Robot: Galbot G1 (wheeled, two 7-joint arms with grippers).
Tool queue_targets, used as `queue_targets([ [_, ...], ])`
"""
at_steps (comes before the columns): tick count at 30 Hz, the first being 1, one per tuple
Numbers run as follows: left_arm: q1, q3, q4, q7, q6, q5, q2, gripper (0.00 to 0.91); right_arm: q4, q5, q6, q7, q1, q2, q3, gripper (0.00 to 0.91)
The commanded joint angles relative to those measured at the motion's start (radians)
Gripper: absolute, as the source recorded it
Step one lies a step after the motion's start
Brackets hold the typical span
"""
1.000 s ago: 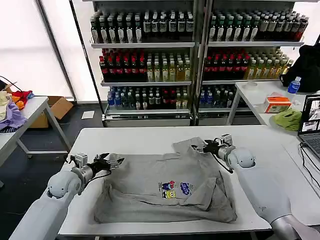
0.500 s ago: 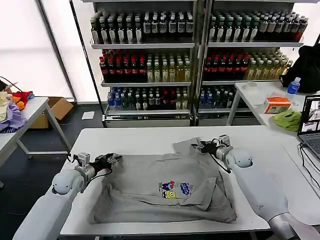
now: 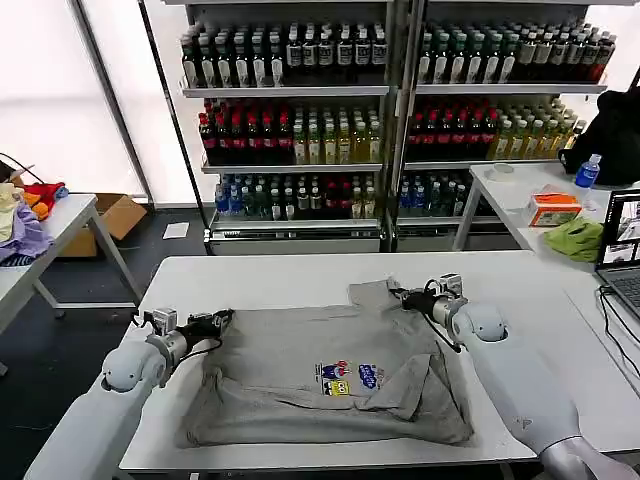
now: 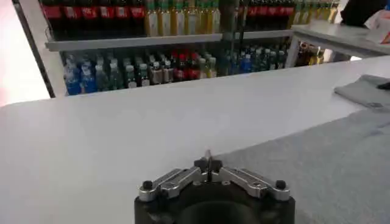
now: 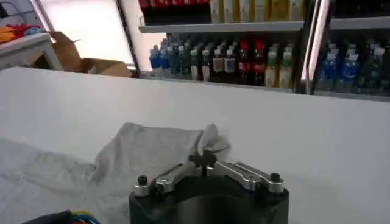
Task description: Fold and organize the clothes.
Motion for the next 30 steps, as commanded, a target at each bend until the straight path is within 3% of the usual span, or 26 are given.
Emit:
queue_targets([
  [1,0.008,-0.047,-0.114,-0.051,-0.014,-0.085,0.004,0.01,0.29,0.108,-0.03,0.053,-0.127,-0.034,0.105,0.0],
  [7,0.097,-0.116,-0.299,-0.095,-0.007,-0.135,0.03,0.01,0.529,0.138,-0.058,0.101,-0.273,-0.057,0.219,0.0],
  [17,0.455,-0.263,-0.593,-0.196,0.044,-0.119,0.042,0.01,0.865,0.17,-0.066,0.136,-0.761,-0.095,0.527,0.0],
  [23,0.674,-0.327,-0.729,-0.24,0.083,-0.045,0.012,0.01,0.964,0.14,-0.053,0.152,-1.01,-0.055,0.603,0.0],
  [28,0.796,-0.354,-0.756,-0.245,0.094,0.06,-0.007,0.04,1.004,0.088,-0.06,0.163,-1.11,-0.041,0.605,0.0],
  [29,0.813,-0.354,-0.757,-0.246,0.094,0.072,-0.01,0.242,1.003,0.073,-0.063,0.166,-1.121,-0.04,0.599,0.0],
  [30,0.84,-0.356,-0.76,-0.243,0.095,0.094,-0.014,0.907,1.001,0.06,-0.061,0.165,-1.125,-0.04,0.592,0.373],
])
